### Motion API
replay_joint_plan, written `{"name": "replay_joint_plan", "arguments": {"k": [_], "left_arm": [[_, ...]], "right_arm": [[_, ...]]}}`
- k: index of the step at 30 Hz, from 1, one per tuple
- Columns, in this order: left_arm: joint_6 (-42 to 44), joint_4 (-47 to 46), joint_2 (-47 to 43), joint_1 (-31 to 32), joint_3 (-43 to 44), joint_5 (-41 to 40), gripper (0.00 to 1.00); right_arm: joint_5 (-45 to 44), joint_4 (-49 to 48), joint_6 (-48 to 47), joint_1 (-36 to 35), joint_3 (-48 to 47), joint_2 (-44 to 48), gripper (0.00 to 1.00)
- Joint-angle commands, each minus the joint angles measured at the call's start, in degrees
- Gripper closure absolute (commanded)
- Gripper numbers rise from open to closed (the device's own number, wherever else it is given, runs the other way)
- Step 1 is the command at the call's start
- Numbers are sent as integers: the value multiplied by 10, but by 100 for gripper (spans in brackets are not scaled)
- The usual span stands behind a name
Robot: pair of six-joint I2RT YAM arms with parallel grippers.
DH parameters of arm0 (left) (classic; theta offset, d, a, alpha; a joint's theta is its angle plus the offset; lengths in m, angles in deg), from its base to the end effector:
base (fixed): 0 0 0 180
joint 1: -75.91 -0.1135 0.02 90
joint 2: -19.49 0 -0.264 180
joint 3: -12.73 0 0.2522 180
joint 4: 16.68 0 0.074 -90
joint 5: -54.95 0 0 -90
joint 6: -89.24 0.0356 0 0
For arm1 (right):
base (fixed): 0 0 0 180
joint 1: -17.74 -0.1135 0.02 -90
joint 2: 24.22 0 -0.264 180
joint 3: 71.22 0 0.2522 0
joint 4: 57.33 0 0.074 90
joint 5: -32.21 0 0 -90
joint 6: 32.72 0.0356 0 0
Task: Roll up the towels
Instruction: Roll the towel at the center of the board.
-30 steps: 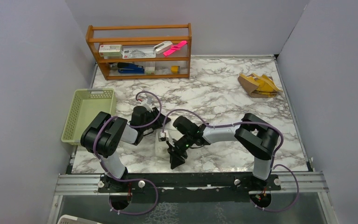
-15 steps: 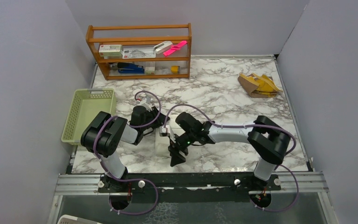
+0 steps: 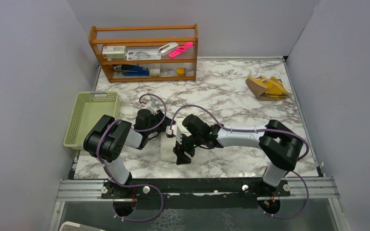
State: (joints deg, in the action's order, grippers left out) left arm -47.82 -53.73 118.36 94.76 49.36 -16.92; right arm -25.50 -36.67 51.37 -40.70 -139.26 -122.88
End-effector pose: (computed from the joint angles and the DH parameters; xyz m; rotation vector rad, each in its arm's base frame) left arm 0.2574 -0.0996 0.1053 -0.3109 2.1257 -1.0241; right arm 0.1627 0.3013 0.1648 -1.5933 2.0406 1.0691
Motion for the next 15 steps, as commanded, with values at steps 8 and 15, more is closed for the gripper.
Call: {"name": "replay_joint_plan", "arguments": {"k": [8,15], "left_arm": [[36,108,31,-9,-12,-68,75],[37,111,34,-8,-6,-64,75]], "right_arm": [[-123,-18,-18,-14,5,-29,41],[-144,-19,-26,-20,-4,-52,53]]}}
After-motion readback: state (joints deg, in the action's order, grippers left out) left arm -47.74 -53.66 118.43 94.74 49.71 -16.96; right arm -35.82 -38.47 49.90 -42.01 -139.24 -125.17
